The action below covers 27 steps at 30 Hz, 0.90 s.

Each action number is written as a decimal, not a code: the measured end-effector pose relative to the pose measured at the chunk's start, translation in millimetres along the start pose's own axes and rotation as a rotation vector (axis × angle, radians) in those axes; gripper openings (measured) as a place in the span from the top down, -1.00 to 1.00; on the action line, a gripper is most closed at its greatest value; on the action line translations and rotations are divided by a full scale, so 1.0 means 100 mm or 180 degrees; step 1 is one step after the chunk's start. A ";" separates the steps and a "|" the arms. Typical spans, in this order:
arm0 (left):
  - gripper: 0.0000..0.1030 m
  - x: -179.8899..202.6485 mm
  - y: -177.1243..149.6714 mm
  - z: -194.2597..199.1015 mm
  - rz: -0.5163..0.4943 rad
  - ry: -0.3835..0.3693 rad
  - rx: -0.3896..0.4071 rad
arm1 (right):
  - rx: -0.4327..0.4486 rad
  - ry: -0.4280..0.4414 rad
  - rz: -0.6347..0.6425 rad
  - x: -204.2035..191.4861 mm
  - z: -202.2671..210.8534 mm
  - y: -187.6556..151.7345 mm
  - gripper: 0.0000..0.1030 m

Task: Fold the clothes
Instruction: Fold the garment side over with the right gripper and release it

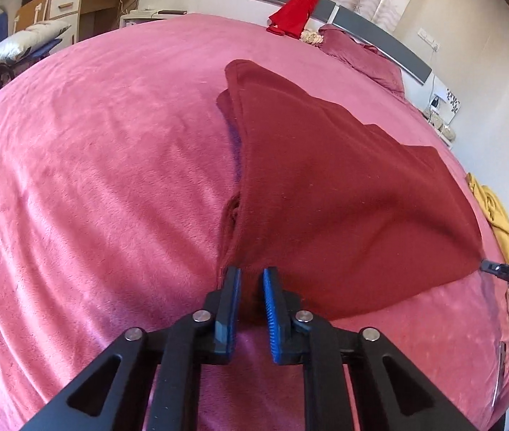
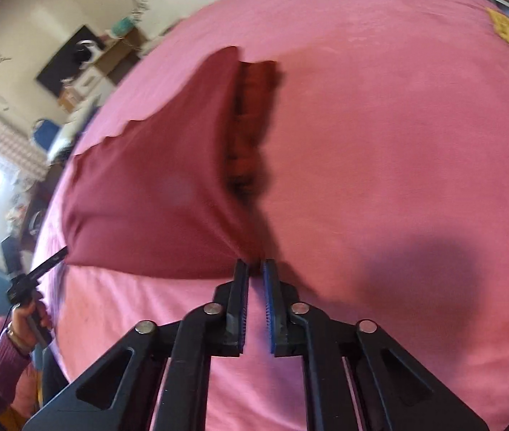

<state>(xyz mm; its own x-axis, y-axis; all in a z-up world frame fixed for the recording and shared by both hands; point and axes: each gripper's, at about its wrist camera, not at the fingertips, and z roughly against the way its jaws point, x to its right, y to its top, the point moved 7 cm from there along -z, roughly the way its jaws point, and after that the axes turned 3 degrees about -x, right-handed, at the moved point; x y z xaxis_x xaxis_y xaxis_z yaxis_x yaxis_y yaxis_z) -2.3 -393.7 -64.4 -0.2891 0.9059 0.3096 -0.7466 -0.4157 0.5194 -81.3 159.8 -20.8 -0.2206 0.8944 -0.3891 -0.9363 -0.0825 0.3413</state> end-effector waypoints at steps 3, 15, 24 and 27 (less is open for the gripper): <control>0.74 -0.03 -0.07 0.03 0.0055 -0.0139 0.0006 | 0.0037 0.0199 -0.0164 0.16 0.08 -0.06 0.97; 0.62 0.52 -0.04 0.43 -0.0175 -0.0346 0.0632 | 0.0269 0.0784 0.0316 -0.43 0.24 0.06 0.65; 0.66 -0.09 -0.14 0.37 0.0142 0.0174 0.0199 | 0.0052 0.0551 0.0370 0.01 0.23 -0.02 0.62; 0.64 0.23 -0.03 0.53 0.0055 -0.0060 0.0504 | 0.0157 0.0596 0.0453 0.29 0.51 -0.05 -0.02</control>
<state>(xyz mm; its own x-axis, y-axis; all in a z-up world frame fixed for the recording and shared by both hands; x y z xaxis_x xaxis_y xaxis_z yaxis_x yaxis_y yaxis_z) 25.2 -376.2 -16.2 -0.2886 0.8974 0.3338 -0.6373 -0.4402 0.6326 -69.1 208.8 9.9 -0.4005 0.7777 -0.4845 -0.8787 -0.1761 0.4438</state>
